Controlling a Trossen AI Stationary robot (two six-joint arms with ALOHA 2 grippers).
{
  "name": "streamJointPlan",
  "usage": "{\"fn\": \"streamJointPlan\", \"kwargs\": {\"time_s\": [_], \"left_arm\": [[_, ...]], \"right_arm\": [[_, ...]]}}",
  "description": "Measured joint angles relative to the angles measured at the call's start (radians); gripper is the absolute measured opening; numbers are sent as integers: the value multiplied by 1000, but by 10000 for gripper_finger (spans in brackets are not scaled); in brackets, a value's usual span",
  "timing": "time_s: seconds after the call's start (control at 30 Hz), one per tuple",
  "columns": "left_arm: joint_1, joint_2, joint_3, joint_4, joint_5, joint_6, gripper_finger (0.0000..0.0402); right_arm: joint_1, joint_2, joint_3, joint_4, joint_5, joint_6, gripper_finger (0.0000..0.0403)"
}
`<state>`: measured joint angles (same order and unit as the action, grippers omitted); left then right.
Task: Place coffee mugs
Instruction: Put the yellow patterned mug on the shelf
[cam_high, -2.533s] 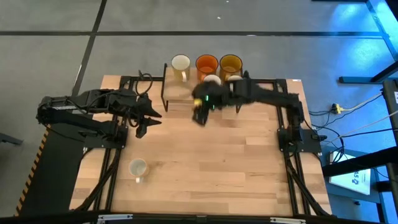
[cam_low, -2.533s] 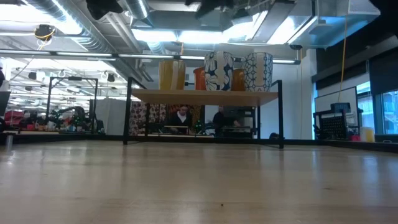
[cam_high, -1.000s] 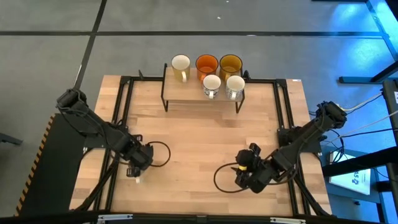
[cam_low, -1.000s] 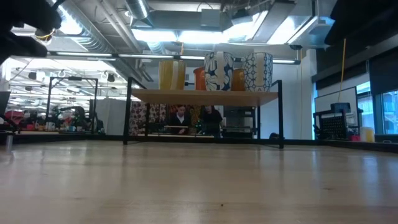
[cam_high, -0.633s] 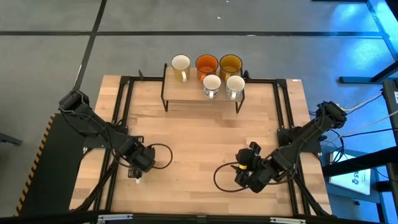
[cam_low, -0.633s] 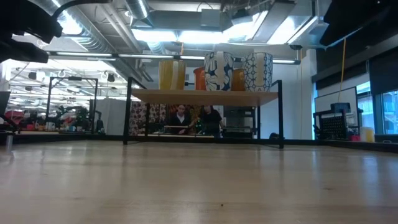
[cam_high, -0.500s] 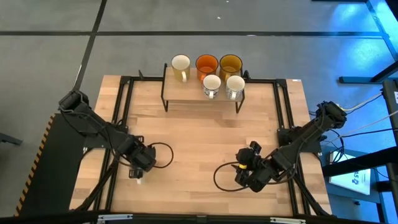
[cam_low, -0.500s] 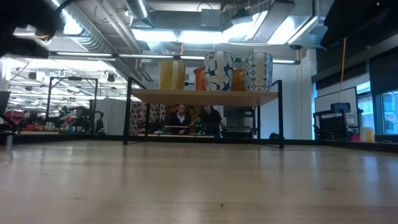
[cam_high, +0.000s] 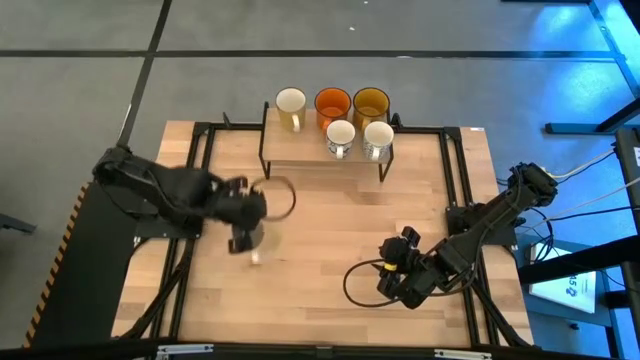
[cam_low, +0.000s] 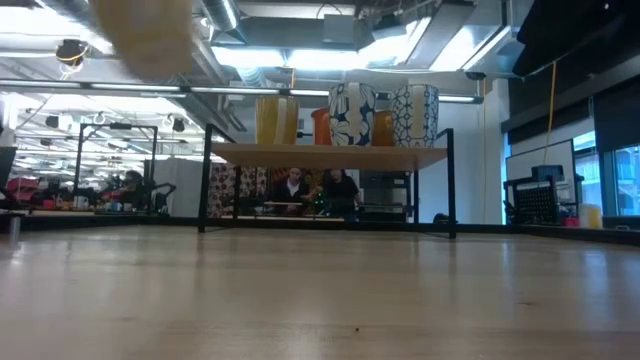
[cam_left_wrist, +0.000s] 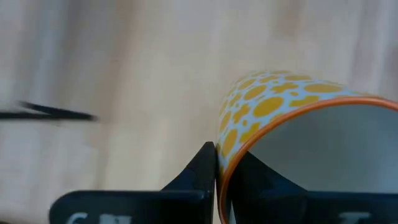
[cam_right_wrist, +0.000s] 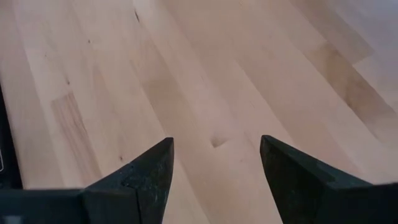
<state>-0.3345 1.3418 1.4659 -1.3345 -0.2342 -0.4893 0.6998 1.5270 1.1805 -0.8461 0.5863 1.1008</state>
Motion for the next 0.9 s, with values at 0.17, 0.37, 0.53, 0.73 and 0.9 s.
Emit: {"fn": "streamJointPlan", "kwargs": {"time_s": [0.17, 0.37, 0.53, 0.73, 0.9], "left_arm": [[162, 7, 146, -39, -46, 123, 18], [359, 66, 299, -78, -65, 339, 18], [516, 181, 420, -154, -61, 546, 18], [673, 324, 518, -189, -50, 681, 18], [763, 420, 548, -186, 24, 746, 18]], "right_arm": [[-19, 0, 0, -7, -33, 2, 224], [-91, -6, 1, -57, -52, 2, 224], [-162, -17, 1, -102, -56, -4, 224], [-233, -20, 1, -124, -55, -6, 224], [-266, -20, 1, -123, -56, -6, 224]]}}
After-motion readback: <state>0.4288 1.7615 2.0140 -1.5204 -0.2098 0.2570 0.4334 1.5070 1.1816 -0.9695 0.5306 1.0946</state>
